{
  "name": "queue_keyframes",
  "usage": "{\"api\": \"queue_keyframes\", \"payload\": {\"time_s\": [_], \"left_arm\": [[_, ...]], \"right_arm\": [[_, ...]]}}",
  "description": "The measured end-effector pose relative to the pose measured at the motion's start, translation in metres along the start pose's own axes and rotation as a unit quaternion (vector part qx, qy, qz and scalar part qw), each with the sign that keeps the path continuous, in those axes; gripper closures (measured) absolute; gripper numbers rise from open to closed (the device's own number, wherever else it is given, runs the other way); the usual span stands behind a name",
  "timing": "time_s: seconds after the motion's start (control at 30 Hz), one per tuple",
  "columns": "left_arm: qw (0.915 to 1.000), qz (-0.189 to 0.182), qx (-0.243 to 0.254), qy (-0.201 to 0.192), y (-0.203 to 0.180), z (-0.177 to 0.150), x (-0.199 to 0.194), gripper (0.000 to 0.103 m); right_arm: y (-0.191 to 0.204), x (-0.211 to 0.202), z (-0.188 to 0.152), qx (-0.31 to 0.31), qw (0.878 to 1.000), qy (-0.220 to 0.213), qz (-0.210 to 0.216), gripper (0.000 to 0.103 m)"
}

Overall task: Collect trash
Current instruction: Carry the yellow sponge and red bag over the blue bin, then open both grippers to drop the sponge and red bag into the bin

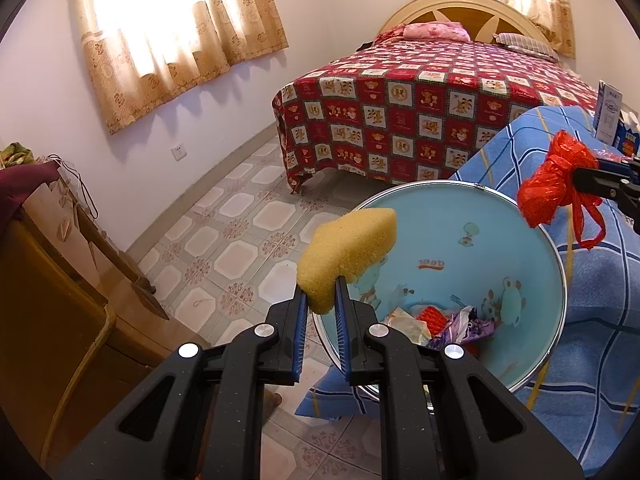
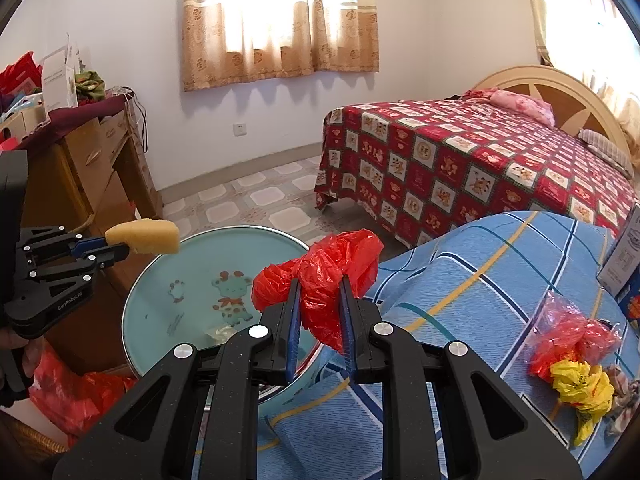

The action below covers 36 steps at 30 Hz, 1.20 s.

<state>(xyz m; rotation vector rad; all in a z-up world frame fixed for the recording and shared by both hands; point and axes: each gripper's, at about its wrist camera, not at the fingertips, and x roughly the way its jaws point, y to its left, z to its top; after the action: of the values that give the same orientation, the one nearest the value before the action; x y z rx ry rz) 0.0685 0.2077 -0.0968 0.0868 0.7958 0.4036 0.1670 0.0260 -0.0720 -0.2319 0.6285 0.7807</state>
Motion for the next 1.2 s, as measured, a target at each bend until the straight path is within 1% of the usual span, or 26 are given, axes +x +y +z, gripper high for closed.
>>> {"api": "queue_keyframes", "payload": {"time_s": [0.27,0.63,0.7,0.73,0.77,0.8,0.83,0.87,0.9,0.93,0.97,1.03,1.1,1.17,1.2], "left_arm": [[1.0,-0.001,0.001,0.001,0.0,-0.002,0.001,0.09],[0.9999,-0.012,0.001,-0.001,-0.003,-0.005,-0.001,0.089],[0.9999,-0.013,0.001,-0.001,-0.003,-0.005,-0.001,0.088],[0.9999,-0.014,0.001,-0.001,-0.004,-0.005,-0.001,0.086],[0.9999,-0.016,0.001,-0.001,-0.005,-0.004,-0.002,0.085],[0.9998,-0.018,0.001,-0.001,-0.005,-0.004,-0.002,0.085],[0.9998,-0.02,0.002,-0.002,-0.007,-0.004,-0.003,0.082],[0.9998,-0.02,0.003,-0.002,-0.008,-0.004,-0.003,0.071],[0.9998,-0.019,0.002,-0.004,-0.009,-0.004,-0.004,0.063],[0.9998,-0.018,0.001,-0.007,-0.01,-0.004,-0.005,0.05],[0.9998,-0.016,0.0,-0.008,-0.009,-0.004,-0.006,0.044],[0.9998,-0.015,0.002,-0.009,-0.011,-0.003,-0.006,0.044],[0.9999,-0.015,0.002,-0.007,-0.011,-0.003,-0.006,0.041],[0.9999,-0.012,0.002,-0.007,-0.011,-0.003,-0.005,0.033],[0.9999,-0.01,0.001,-0.008,-0.011,-0.003,-0.005,0.032]], "right_arm": [[0.002,0.001,0.0,-0.001,1.0,0.0,0.003,0.085],[0.009,0.004,0.001,-0.008,1.0,0.004,0.011,0.084],[0.01,0.004,0.0,-0.01,1.0,0.005,0.013,0.084],[0.011,0.004,0.0,-0.011,1.0,0.006,0.015,0.083],[0.012,0.005,0.0,-0.011,1.0,0.006,0.018,0.081],[0.013,0.004,0.0,-0.013,1.0,0.005,0.02,0.073],[0.013,0.005,0.0,-0.013,1.0,0.005,0.021,0.068],[0.013,0.004,0.0,-0.013,1.0,0.004,0.025,0.057],[0.014,0.004,0.0,-0.014,1.0,0.003,0.025,0.046],[0.014,0.003,-0.001,-0.016,1.0,-0.001,0.021,0.041],[0.015,0.002,-0.001,-0.017,1.0,-0.001,0.019,0.038],[0.015,0.002,-0.003,-0.015,1.0,0.0,0.018,0.037],[0.015,0.0,-0.003,-0.014,1.0,-0.002,0.016,0.033],[0.015,0.0,-0.002,-0.014,1.0,-0.002,0.015,0.031],[0.015,0.0,-0.003,-0.014,1.0,-0.002,0.014,0.03]]}}
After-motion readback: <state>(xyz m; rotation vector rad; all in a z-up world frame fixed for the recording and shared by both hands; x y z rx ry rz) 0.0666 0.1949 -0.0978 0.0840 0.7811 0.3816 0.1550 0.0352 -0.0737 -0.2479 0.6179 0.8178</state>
